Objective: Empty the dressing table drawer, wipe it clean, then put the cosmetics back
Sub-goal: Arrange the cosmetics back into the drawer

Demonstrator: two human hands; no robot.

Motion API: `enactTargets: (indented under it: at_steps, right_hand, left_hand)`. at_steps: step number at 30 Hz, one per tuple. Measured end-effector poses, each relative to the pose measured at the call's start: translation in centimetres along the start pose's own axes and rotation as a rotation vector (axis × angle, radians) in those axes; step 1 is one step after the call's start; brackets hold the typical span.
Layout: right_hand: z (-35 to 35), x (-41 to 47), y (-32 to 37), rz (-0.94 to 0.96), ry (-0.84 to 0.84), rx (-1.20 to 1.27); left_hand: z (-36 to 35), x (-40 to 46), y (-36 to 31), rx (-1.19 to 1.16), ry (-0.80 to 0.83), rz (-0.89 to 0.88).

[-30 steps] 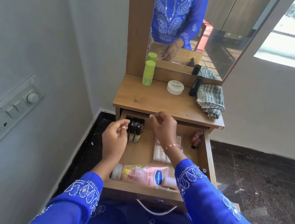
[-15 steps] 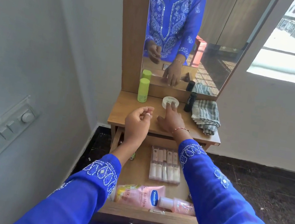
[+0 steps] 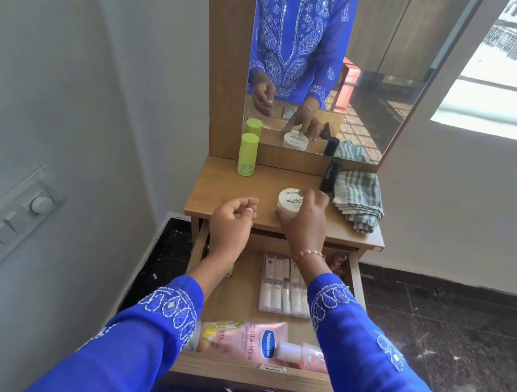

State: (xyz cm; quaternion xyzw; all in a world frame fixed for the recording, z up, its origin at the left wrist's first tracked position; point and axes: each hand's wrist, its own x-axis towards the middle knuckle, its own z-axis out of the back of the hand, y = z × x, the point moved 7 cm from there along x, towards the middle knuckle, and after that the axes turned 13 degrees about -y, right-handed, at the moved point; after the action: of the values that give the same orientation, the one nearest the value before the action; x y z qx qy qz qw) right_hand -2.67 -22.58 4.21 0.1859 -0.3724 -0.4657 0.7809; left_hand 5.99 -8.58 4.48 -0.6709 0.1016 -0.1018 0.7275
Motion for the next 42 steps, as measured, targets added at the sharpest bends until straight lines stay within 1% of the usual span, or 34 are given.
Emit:
enactTargets:
  at_steps: [4,6,8,10,13,16,18,21,25,28,30,32,35,38,40,42]
  right_hand:
    - [-0.8,1.1,-0.3,-0.081,0.127,-0.069]
    - [-0.7,1.2,-0.6,-0.104,0.124,-0.042]
    - [-0.2,0.9,-0.8,-0.127,0.083,0.034]
    - [0.4,0.0,-0.4,-0.108,0.063,0.126]
    - [1.6,-2.6,0.8,-0.016,0.053,0.263]
    - [2.5,-5.9,1.7,0.059,0.058,0.360]
    - [2.6,-8.0,1.9,0.090,0.086,0.364]
    - [2.3,-10.1,1.8,0.096,0.136,0.360]
    - [1.9,-11.7,1.1,0.086,0.275,0.447]
    - [1.4,-12.1,-0.1,-0.096,0.375,0.520]
    - [0.8,-12.4,-0.9,-0.189,0.458,0.481]
    - [0.3,-13.0,-1.4,-0.249,0.532,0.466]
    - [-0.5,-14.3,-2.4,-0.422,0.576,0.537]
    - [-1.2,-14.7,-3.6,-0.615,0.539,0.568]
    - [-1.7,-14.5,-4.3,-0.717,0.504,0.576]
    - [-2.5,-14.4,-4.9,-0.760,0.484,0.552]
  left_hand:
    - [0.6,-0.1,0.7,0.000,-0.019,0.032]
    - [0.7,-0.2,1.0,-0.001,-0.018,0.046]
    - [0.9,-0.4,1.3,-0.002,-0.013,0.062]
    - [0.9,-0.7,1.7,-0.005,0.002,0.081]
    - [1.1,-1.4,2.4,-0.023,0.042,0.134]
    - [1.5,-2.4,3.1,-0.088,0.084,0.199]
    - [1.9,-3.1,3.5,-0.089,0.109,0.208]
    - [2.7,-3.8,4.4,-0.014,0.135,0.177]
    - [4.0,-4.4,5.7,0.038,0.133,0.204]
    - [4.7,-4.6,6.5,0.084,0.176,0.192]
    - [5.2,-5.1,7.0,0.137,0.216,0.174]
    - [5.6,-5.5,8.0,0.149,0.246,0.198]
    - [6.1,-5.8,8.8,0.162,0.256,0.210]
    - [7.2,-4.5,9.2,0.177,0.089,0.151]
    - [8.0,-3.9,9.0,0.092,-0.024,0.155]
    - [8.9,-3.5,8.8,0.025,-0.118,0.139]
